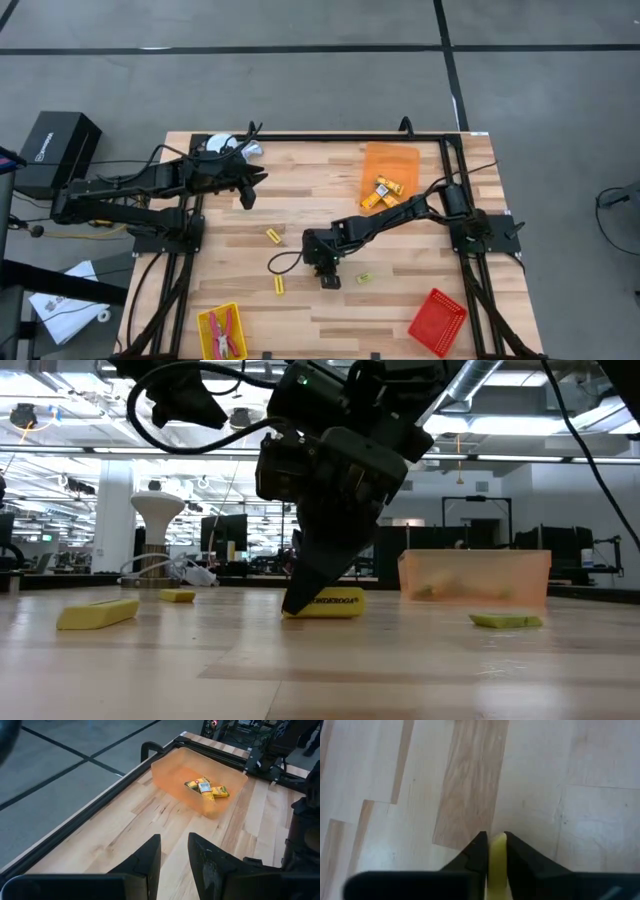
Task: Pick & Place School Supplies
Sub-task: Put the yellow eraser into the red bin
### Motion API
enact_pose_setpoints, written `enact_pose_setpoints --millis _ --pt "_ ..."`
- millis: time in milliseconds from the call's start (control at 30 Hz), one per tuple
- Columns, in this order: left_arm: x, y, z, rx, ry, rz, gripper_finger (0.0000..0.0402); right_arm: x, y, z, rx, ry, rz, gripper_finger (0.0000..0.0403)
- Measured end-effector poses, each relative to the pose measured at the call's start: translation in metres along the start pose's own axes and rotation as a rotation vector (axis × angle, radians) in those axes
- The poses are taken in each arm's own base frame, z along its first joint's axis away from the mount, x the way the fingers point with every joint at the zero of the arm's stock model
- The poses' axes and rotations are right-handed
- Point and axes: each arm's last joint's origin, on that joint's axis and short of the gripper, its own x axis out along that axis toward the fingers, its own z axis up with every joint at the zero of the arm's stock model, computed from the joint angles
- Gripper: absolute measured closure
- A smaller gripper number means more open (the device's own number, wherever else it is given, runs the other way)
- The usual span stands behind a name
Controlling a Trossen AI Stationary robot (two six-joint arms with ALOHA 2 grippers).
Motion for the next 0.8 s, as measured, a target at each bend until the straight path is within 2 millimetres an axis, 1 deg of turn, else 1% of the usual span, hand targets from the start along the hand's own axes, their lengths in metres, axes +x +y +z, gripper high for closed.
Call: enact_pose_setpoints --millis 67,100,267,433,500,567,633,700,800 --pt "0.0 0.0 0.0 0.0 0.0 0.0 0.0309 -0.001 -0.002 0.0 -0.001 0.004 0.004 0.038" --pt "0.0 0.0 0.0 0.0 0.0 0.0 0.0309 -0.001 -0.003 0.0 0.002 0.006 0.013 0.0382" --pt "0.0 0.0 0.0 0.001 0.0 0.0 0.0309 -0.002 -0.008 0.0 0.012 0.009 0.02 0.0382" --pt "0.0 0.0 0.0 0.002 0.0 0.0 0.0309 -0.016 -0.015 0.002 0.051 0.011 0.014 0.0382" --pt "0.0 0.0 0.0 0.001 -0.002 -0.001 0.0309 -0.028 -0.018 0.009 0.062 0.0 0.003 0.0382" --pt "0.0 0.0 0.0 -0.001 -0.004 -0.001 0.0309 -0.043 -0.02 0.021 0.065 -0.04 -0.001 0.0382" --pt "0.0 0.0 0.001 -0.001 -0.006 -0.001 0.0309 -0.059 -0.021 0.028 0.076 -0.051 -0.003 0.0382" --pt "0.0 0.0 0.001 -0.002 -0.007 -0.001 0.0309 -0.073 -0.019 0.034 0.08 -0.059 -0.005 0.0382" --pt "0.0 0.0 0.001 -0.003 -0.01 -0.003 0.0309 -0.099 -0.011 0.037 0.086 -0.059 -0.006 0.0382"
